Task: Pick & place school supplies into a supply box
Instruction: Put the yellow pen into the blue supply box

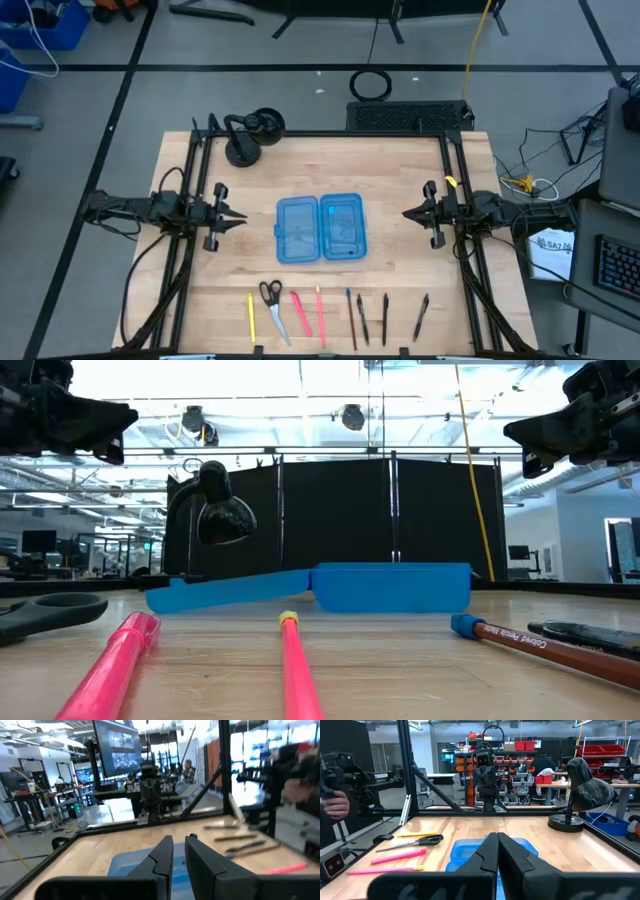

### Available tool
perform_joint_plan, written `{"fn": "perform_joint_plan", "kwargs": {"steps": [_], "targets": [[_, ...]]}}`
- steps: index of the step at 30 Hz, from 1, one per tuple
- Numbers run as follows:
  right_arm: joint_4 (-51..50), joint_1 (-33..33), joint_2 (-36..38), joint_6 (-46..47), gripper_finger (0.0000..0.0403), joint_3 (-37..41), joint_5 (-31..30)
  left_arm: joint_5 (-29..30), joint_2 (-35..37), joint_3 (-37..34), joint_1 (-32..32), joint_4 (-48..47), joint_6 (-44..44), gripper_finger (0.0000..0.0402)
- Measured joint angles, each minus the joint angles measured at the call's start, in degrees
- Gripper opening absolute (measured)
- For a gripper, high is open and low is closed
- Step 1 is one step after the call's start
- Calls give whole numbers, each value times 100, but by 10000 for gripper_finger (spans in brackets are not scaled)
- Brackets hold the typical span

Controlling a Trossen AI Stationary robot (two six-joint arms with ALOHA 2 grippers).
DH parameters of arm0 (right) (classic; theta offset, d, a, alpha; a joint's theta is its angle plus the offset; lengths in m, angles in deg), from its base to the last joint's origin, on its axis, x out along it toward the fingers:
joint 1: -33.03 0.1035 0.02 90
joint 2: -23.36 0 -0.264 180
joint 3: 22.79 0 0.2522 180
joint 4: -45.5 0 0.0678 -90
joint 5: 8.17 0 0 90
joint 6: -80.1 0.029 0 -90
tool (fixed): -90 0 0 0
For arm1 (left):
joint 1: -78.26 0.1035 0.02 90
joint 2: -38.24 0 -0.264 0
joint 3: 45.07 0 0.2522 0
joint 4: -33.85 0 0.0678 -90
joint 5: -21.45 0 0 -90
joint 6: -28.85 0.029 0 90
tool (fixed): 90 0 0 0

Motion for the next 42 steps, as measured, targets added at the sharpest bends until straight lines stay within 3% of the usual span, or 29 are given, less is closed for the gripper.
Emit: {"fn": "perform_joint_plan", "kwargs": {"steps": [8, 12, 17, 21, 24, 27, 34, 38, 42], "targets": [[-32, 0, -9, -43, 0, 1, -2, 42, -2, 2, -1, 186, -2124, 51], [-66, 0, -13, -61, 0, 0, -2, 813, -2, 49, 4, 676, -2476, 51], [-140, 0, -16, -405, 0, 1, 2, 931, -474, 706, -146, 81, -2660, 51], [-127, 0, -22, -881, 0, 1, 1, 1623, -1784, 1418, -374, -256, -3347, 51], [-131, 0, -22, -1154, 0, 2, 1, 1576, -2984, 2362, -690, -661, -3724, 51], [-91, 0, -24, -1182, 0, 2, 1, 1640, -4206, 3676, -1173, -2062, -4492, 51], [133, 0, -22, -1238, 0, 0, 1, 1758, -7065, 6567, -2307, -6041, -8056, 51], [145, 0, -22, -1230, 0, 0, 1, 1769, -8353, 7664, -2841, -7023, -9813, 51], [227, 0, -22, -970, 0, 2, 1, 1496, -9293, 8349, -3278, -7395, -11602, 51]]}}
